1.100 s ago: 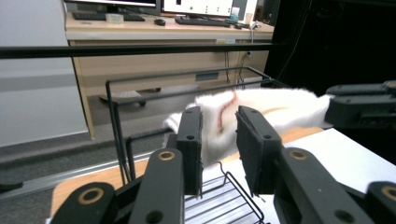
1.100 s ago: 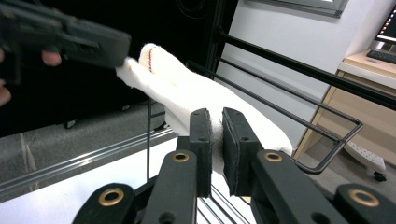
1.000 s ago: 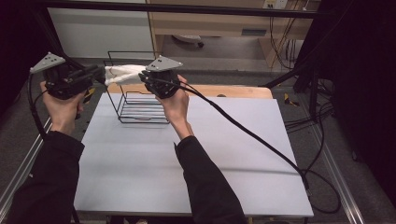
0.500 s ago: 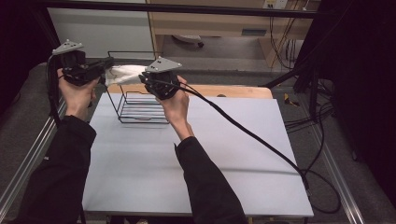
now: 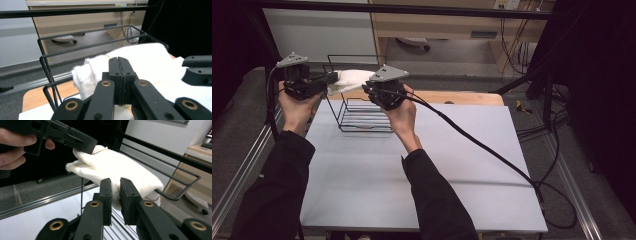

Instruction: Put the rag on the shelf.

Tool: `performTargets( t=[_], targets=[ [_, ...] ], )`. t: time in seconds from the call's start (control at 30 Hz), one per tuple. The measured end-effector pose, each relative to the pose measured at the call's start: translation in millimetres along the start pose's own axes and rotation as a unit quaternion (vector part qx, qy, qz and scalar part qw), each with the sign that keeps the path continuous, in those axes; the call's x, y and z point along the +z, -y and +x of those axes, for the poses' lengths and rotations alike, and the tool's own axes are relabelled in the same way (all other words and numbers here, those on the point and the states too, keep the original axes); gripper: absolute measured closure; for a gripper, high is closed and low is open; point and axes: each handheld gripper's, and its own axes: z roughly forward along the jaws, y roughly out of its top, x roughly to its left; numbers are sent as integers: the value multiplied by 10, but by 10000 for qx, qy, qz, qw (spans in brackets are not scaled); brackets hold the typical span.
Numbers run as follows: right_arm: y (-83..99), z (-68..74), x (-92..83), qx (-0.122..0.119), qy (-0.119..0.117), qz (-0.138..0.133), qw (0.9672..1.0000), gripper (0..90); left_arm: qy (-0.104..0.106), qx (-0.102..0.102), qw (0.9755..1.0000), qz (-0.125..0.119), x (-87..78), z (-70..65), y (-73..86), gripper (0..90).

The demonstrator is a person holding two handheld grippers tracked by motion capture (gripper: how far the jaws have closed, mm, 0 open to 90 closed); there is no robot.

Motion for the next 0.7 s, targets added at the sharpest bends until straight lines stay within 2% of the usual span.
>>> performTargets(
  t=[0.1, 0.17, 0.27, 0.4, 0.5, 0.7],
  targets=[
    [-2, 6, -17, 58, -118, 35, 9999, 733, 16, 34, 10000, 20, -7, -4, 59, 894],
    [-12, 16, -30, 44, -117, 18, 9999, 702, 16, 40, 10000, 28, -3, -3, 98, 894],
    [-31, -2, -40, 114, -167, -24, 9998, 691, 28, 19, 10000, 49, 16, 8, 148, 894],
    [-21, -32, -6, 262, -214, 47, 9994, 786, 32, 44, 10000, 72, 34, 14, 209, 894],
    [22, -26, 56, 375, -238, 217, 9988, 857, 9, 40, 10000, 87, 47, 28, 241, 893],
    [127, -26, 199, 463, -141, 459, 9978, 882, -55, 9, 9999, 128, 121, 64, 295, 893]
  ],
)
